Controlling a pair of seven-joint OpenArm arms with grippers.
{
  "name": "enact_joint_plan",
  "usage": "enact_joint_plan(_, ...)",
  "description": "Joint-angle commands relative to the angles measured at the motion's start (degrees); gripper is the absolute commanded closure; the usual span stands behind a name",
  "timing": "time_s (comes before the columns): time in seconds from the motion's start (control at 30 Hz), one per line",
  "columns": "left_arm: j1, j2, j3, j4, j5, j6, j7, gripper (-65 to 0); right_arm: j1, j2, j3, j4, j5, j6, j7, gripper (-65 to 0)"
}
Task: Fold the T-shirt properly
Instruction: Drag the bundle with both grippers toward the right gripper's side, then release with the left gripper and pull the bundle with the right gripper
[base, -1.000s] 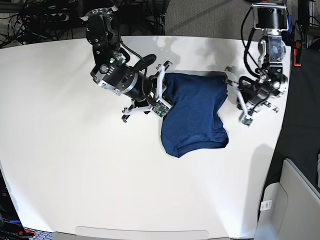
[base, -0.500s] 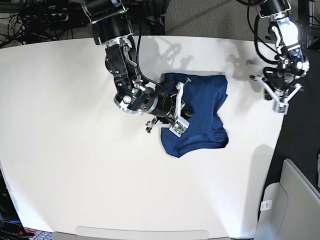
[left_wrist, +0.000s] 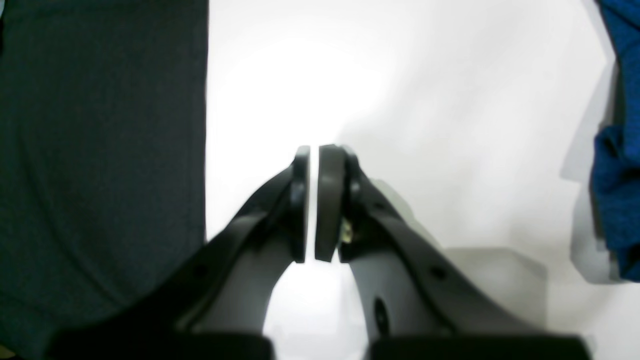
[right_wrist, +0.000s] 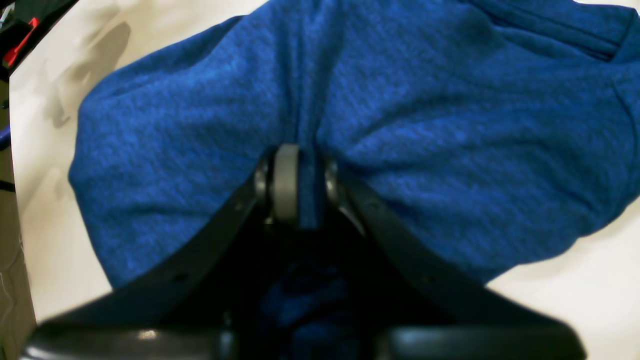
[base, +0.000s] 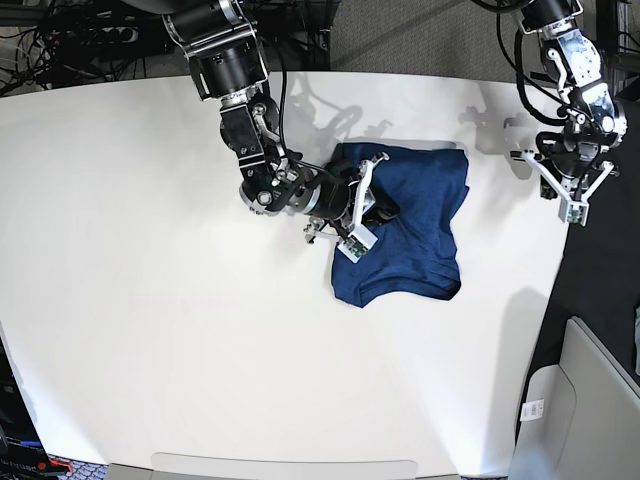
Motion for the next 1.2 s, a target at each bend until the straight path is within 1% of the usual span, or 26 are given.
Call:
enact_joint_plan(0.0, -0.53, -0.97, -0.27, 1.14, -0.42, 0.26, -0.78, -1.3, -0.46, 0.56, -0.21, -0.22, -2.51, 0.34, -4.33, -4.6)
enact_joint_plan(0.13, -0.53, -0.88, -0.27, 1.14, -0.42, 0.26, -0.78, -1.3, -0.55, 3.28, 0.31, -0.13, -2.43, 0.34, -4.33, -4.6)
enact_joint_plan(0.33, -0.53, -0.88, -0.27, 1.14, -0.42, 0.26, -0.78, -1.3, -1.17, 3.37, 8.31, -0.13, -2.60, 0.34, -4.33, -4.6)
enact_joint_plan(0.43, -0.44, -0.88, -0.18, 1.14, -0.42, 0.26, -0.78, -1.3, -1.08, 3.46, 10.95, 0.04, -2.78, 0.34, -4.41, -4.6)
enact_joint_plan(0.47, -0.09, -0.88, -0.18, 1.14, -0.42, 0.26, -0.78, -1.3, -1.08, 3.99, 11.65, 0.75, -2.78, 0.34, -4.59, -4.6)
enact_joint_plan(0.57, 0.53, -0.88, -0.18, 1.14, -0.42, 0.26, -0.78, -1.3, -1.08, 5.39, 12.27, 3.82, -2.51, 0.34, -4.85, -4.6)
enact_joint_plan(0.73, 0.53, -0.44, -0.09, 1.14, -0.42, 0.26, -0.78, -1.3, -1.17, 5.39, 12.09, 9.19, -2.51, 0.34, -5.03, -4.6)
enact_joint_plan(0.77, 0.53, -0.18, -0.09, 1.14, -0.42, 0.26, -0.78, -1.3, -1.25, 5.04, 12.09, 10.59, -2.51, 0.34, -5.64, -4.6)
enact_joint_plan(0.83, 0.44, -0.09, -0.09, 1.14, -0.42, 0.26, -0.78, -1.3, -1.34, 4.34, 12.01, 13.23, -2.43, 0.34, -8.63, -4.6)
enact_joint_plan(0.87, 0.44, -0.09, -0.09, 1.14, -0.42, 0.26, -0.78, -1.3, -1.34, 3.28, 12.01, 14.99, -1.90, 0.34, -10.30, -4.6)
enact_joint_plan(1.0, 0.44, 0.17, -0.09, 1.14, -0.42, 0.26, -0.78, -1.3, -2.40, 1.52, 12.01, 21.14, 2.14, 0.34, -16.54, -4.6)
enact_joint_plan(1.03, 0.35, 0.79, -0.09, 1.14, -0.42, 0.26, -0.78, -1.3, -2.66, 0.47, 12.01, 22.20, 2.76, 0.34, -17.69, -4.6)
enact_joint_plan(1.1, 0.35, 1.84, -0.09, 1.14, -0.42, 0.26, -0.78, -1.3, -3.63, -0.49, 12.01, 23.69, 3.02, 0.34, -18.74, -4.6)
enact_joint_plan(1.17, 0.35, 1.93, 0.00, 0.96, -0.42, 0.26, -0.78, -1.3, -5.03, -0.49, 11.92, 25.36, 3.02, 0.34, -18.92, -4.6)
